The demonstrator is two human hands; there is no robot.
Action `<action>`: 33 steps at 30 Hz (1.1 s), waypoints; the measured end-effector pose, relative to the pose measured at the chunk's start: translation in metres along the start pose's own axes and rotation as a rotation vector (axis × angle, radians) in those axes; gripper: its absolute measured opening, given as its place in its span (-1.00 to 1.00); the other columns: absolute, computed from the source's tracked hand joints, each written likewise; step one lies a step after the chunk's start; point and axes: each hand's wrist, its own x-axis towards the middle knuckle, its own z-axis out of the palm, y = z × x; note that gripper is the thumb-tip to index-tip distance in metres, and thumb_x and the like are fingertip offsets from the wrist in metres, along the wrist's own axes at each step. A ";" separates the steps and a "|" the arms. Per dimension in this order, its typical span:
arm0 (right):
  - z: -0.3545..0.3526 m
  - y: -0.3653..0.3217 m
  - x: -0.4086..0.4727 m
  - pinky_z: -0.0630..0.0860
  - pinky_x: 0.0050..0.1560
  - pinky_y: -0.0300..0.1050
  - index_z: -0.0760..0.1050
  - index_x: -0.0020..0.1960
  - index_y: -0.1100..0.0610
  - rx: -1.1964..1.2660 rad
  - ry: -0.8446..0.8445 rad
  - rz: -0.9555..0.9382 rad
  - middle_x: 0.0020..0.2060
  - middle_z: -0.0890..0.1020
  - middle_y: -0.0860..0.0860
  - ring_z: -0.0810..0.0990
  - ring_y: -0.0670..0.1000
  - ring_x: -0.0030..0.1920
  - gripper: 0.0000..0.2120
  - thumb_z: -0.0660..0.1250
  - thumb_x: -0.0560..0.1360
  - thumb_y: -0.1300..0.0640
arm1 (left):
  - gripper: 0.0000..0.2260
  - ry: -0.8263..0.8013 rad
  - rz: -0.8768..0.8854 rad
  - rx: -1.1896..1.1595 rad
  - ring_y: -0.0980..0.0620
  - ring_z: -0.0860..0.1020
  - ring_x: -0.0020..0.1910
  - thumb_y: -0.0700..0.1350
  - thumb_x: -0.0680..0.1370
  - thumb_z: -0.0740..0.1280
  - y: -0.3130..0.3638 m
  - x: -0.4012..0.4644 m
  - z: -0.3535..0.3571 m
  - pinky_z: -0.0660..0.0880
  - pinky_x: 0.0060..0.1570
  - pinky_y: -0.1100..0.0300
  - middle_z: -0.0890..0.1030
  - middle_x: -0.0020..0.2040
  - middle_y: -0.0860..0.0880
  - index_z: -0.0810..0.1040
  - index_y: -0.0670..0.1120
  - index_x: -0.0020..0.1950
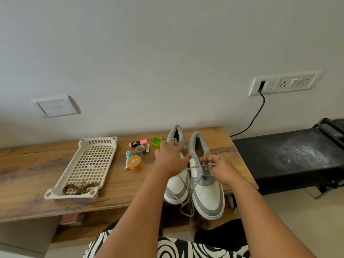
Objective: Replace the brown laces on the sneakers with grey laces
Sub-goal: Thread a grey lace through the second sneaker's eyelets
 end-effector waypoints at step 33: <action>0.009 -0.014 -0.010 0.39 0.27 0.13 0.33 0.35 -0.12 -0.561 -0.088 0.037 0.27 0.34 0.06 0.29 0.11 0.29 -0.63 0.13 0.59 0.18 | -0.76 -0.189 -0.031 -0.005 -0.05 0.57 0.02 0.08 0.64 0.20 -0.008 0.011 0.022 0.54 0.10 -0.05 0.60 0.03 -0.03 0.56 -0.04 0.10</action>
